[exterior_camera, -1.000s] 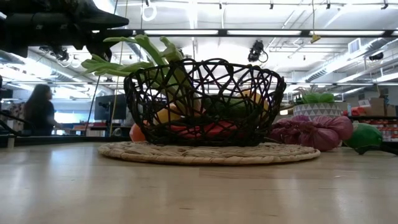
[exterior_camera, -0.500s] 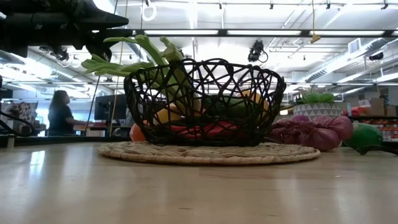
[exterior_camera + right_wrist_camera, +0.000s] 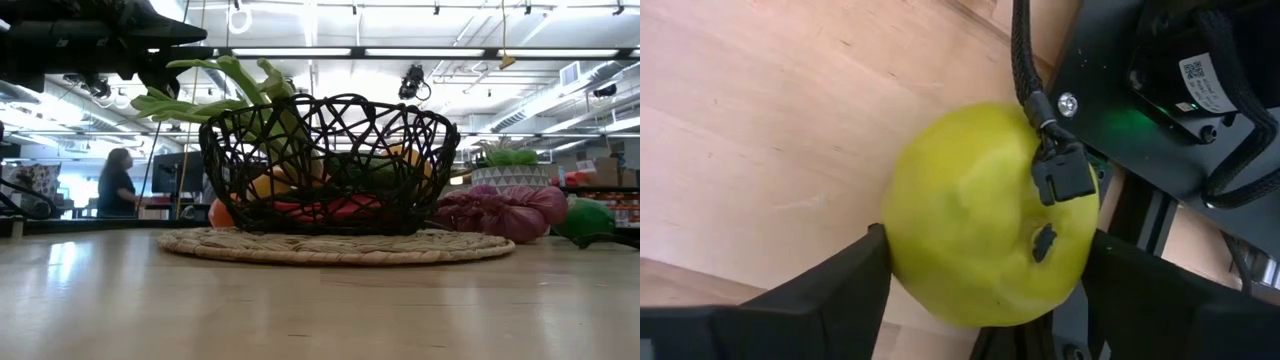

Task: Build produce basket
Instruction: Put the green guava into the black basket

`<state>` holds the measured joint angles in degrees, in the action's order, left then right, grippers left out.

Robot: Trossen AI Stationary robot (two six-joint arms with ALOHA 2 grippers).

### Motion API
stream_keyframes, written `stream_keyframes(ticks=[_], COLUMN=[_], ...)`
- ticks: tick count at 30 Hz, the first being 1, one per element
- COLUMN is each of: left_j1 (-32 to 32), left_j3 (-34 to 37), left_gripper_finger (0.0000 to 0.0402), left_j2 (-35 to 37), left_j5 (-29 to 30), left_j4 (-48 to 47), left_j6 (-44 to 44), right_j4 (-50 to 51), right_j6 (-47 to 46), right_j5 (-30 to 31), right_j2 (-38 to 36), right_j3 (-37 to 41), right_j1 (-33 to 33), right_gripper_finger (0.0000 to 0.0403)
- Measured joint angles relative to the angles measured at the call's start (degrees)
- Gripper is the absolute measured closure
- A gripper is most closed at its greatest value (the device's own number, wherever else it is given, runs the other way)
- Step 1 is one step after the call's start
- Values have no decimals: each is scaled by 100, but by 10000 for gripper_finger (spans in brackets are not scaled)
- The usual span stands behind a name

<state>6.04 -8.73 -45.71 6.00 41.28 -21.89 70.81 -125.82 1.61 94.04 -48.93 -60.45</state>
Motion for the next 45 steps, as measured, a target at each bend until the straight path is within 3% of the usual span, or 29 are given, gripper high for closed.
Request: stream_keyframes(ticks=[16,25,36,45], left_j1=[0,0,0,0], left_j3=[0,0,0,0], left_gripper_finger=[294,294,294,294], left_j2=[0,0,0,0], left_j5=[0,0,0,0], left_j4=[-2,0,0,0], left_j6=[-2,-44,-46,-46], right_j4=[-142,295,1492,1578], right_j6=[84,136,160,625], right_j5=[286,393,1772,2451], right_j2=[15,15,13,13], right_j3=[-382,-934,-2180,-2352], right_j1=[-20,-22,92,420], right_gripper_finger=[114,114,114,114])
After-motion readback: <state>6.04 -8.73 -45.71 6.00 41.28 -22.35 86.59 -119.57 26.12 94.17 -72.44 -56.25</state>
